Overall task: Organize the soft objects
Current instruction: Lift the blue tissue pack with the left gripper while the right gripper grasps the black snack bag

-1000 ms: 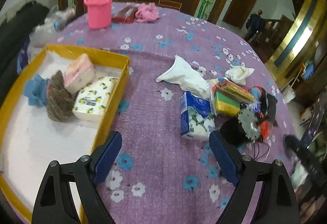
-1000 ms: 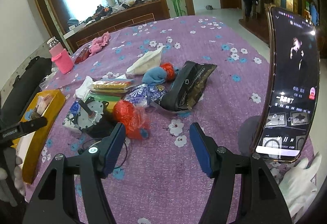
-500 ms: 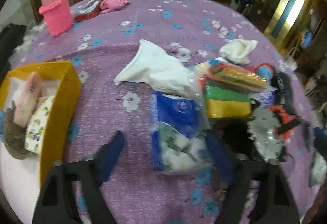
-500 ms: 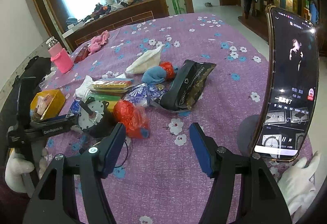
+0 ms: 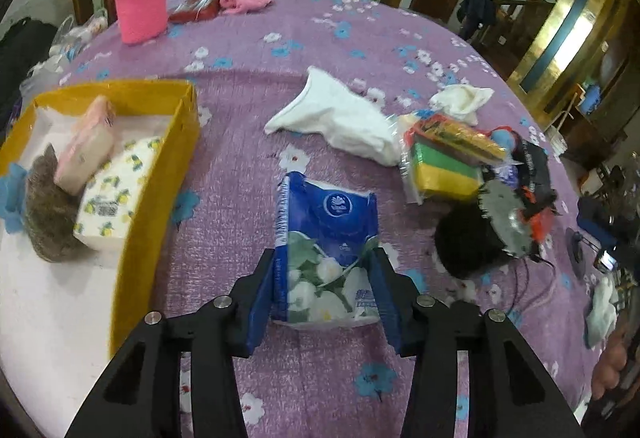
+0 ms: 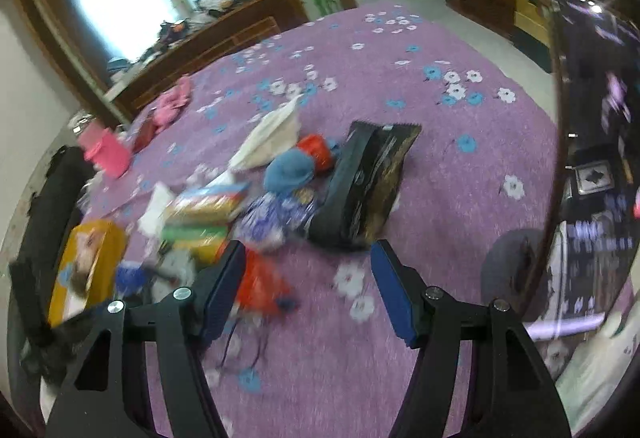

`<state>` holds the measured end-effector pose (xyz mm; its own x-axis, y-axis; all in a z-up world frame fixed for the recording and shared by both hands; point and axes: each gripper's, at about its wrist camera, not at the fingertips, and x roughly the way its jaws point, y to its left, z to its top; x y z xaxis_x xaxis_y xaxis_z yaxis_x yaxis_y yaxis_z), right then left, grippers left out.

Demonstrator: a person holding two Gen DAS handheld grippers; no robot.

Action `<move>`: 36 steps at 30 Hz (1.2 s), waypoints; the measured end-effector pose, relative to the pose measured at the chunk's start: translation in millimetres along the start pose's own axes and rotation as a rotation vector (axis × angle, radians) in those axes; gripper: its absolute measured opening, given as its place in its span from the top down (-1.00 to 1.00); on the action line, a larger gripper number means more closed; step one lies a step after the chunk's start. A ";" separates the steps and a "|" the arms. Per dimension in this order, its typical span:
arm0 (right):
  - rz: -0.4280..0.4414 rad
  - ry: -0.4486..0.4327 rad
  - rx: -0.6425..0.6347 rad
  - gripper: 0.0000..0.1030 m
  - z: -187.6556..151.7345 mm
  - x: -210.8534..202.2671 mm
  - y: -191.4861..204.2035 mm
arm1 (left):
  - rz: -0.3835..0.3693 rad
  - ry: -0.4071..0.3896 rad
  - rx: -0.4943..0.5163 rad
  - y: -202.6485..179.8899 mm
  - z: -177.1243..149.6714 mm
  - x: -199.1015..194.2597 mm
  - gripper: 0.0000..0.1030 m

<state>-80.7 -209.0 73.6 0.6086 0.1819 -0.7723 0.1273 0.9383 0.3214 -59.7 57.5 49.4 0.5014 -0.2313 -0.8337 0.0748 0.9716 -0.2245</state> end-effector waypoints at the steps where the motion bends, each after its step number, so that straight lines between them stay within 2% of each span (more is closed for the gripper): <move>1: -0.015 0.012 0.015 -0.23 6.2 7.2 -0.5 | -0.010 -0.004 -0.007 0.4 -0.6 1.5 0.07; 8: -0.164 0.088 0.133 -0.23 33.3 59.9 -17.3 | -0.048 -0.015 -0.029 7.2 -3.8 9.8 0.08; 11: -0.201 0.115 0.146 -0.24 36.6 75.7 -21.2 | -0.057 -0.026 -0.016 7.3 -5.8 8.6 0.24; 13: -0.217 0.097 0.116 -0.22 38.6 76.8 -18.0 | -0.061 -0.040 -0.007 7.0 -7.5 5.1 0.31; 15: -0.220 0.096 0.095 0.10 39.5 76.6 -16.4 | -0.076 -0.044 -0.009 8.1 -9.0 1.2 0.32; 16: -0.223 0.096 0.082 0.10 40.5 76.2 -15.2 | -0.081 -0.048 -0.011 8.6 -9.2 -0.8 0.32; 18: -0.223 0.081 0.068 0.18 40.3 71.9 -14.8 | -0.086 -0.063 -0.013 9.2 -10.7 -8.1 0.32; 22: -0.202 0.053 0.060 0.20 35.6 54.9 -13.6 | -0.102 -0.094 -0.021 10.5 -14.0 -26.1 0.32; 28: -0.173 -0.048 0.045 0.19 24.5 7.4 -0.5 | -0.116 -0.133 -0.032 15.5 -28.3 -57.2 0.32; 32: -0.109 -0.096 0.017 0.19 15.8 -23.8 21.3 | -0.120 -0.161 -0.048 26.1 -41.9 -82.0 0.32; 36: -0.025 -0.099 -0.049 0.19 6.8 -39.1 56.9 | -0.103 -0.203 -0.073 49.5 -55.7 -112.9 0.32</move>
<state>-91.9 -164.7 125.7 0.6807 0.1308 -0.7208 0.1067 0.9558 0.2741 -160.7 129.0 104.3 0.6583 -0.3068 -0.6874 0.0757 0.9355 -0.3451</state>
